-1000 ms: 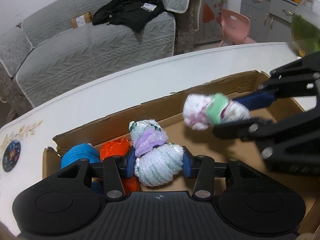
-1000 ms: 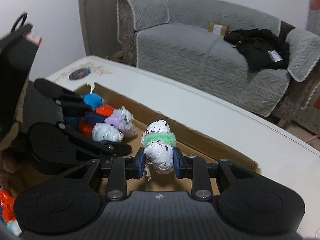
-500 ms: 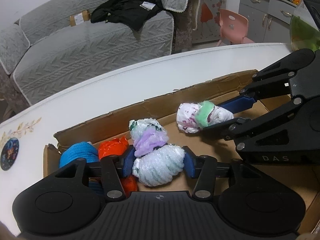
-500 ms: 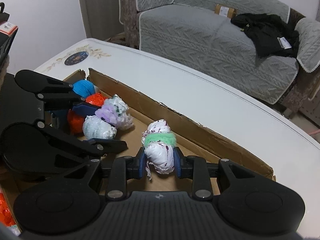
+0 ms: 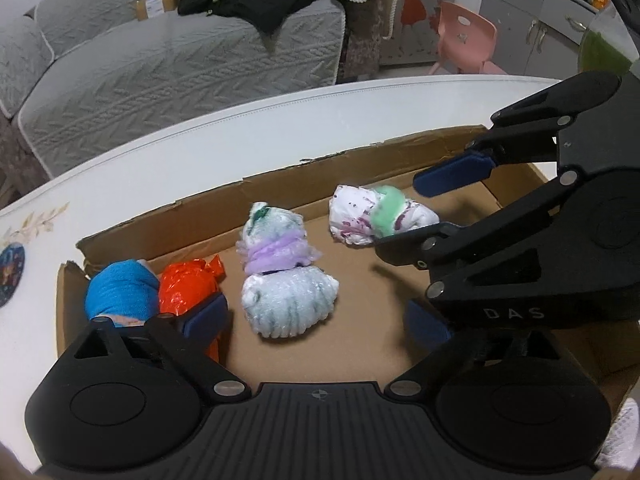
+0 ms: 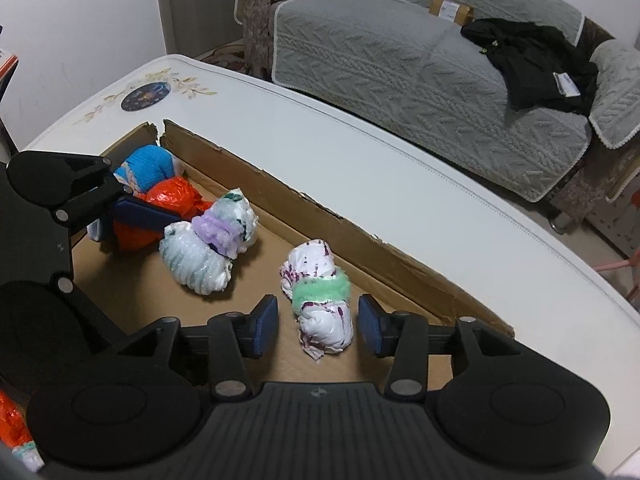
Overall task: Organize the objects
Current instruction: 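Carry both white bundles into the tray and open both tools beside the red bundle, then return to the pile, grasp the blue fish plush with left tool while right grasps grey sock roll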
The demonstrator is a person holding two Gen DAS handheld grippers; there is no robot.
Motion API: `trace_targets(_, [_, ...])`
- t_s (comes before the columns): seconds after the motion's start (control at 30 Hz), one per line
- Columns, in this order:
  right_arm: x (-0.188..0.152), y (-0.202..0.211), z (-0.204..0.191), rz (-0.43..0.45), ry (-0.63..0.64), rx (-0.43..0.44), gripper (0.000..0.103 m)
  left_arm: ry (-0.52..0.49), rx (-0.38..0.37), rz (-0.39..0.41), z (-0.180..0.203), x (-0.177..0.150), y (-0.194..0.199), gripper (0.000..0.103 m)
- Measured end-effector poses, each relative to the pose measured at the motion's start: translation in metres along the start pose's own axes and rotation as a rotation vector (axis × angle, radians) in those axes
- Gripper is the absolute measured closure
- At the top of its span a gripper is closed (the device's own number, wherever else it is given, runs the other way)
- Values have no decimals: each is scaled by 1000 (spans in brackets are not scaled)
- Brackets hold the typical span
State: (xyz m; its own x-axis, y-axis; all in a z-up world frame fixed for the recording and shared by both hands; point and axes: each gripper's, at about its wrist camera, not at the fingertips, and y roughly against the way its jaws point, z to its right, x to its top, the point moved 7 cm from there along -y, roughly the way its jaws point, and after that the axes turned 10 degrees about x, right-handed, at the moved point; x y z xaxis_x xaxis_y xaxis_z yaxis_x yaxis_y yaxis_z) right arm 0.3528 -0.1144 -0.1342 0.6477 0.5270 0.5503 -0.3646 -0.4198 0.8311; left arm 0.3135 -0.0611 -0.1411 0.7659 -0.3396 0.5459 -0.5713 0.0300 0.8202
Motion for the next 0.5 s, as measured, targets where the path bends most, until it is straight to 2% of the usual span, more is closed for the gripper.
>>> trace_targets(0.17, [3, 4, 1, -8, -12, -4, 48, 31, -1, -27, -3, -4, 10, 3])
trace_targets(0.5, [-2, 24, -14, -17, -13, -13, 37, 58, -6, -33, -3, -16, 42, 2])
